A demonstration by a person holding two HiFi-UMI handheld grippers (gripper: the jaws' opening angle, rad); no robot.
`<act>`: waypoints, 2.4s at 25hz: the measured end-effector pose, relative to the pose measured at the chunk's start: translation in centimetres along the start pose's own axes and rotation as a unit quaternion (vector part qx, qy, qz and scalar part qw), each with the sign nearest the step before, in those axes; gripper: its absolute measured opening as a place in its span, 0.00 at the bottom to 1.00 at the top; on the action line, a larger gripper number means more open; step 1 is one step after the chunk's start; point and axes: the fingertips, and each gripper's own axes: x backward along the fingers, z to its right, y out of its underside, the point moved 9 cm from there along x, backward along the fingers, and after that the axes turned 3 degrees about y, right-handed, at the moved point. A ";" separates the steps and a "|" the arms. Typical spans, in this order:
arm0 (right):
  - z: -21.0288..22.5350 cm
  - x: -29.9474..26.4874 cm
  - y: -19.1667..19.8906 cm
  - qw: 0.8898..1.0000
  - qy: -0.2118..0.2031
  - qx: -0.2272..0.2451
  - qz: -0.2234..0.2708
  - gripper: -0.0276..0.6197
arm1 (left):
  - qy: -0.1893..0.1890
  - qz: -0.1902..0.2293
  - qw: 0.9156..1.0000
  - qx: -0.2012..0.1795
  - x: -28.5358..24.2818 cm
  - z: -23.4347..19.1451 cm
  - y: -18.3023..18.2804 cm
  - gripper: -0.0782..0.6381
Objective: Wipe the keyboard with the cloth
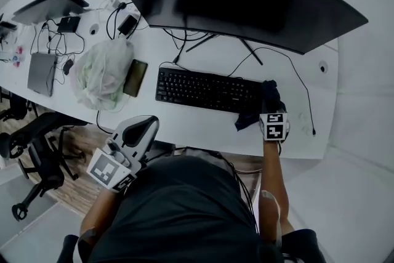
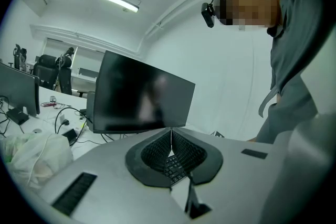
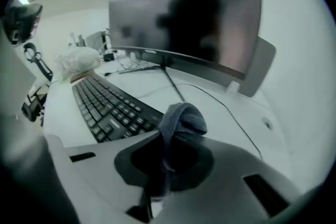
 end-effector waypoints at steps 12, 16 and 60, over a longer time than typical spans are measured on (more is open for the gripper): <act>1.0 -0.7 4.3 0.998 0.000 0.027 -0.053 0.08 | 0.003 -0.009 1.000 -0.003 -0.9 0.5 -0.6 0.12; 2.5 1.6 4.0 0.998 0.039 -0.003 -0.038 0.08 | 0.003 -0.001 1.000 0.000 -0.8 0.1 -0.2 0.12; -11.1 -4.7 -5.1 0.981 -0.163 0.105 0.031 0.08 | 0.023 -0.009 1.000 -0.008 -1.4 1.2 -0.2 0.12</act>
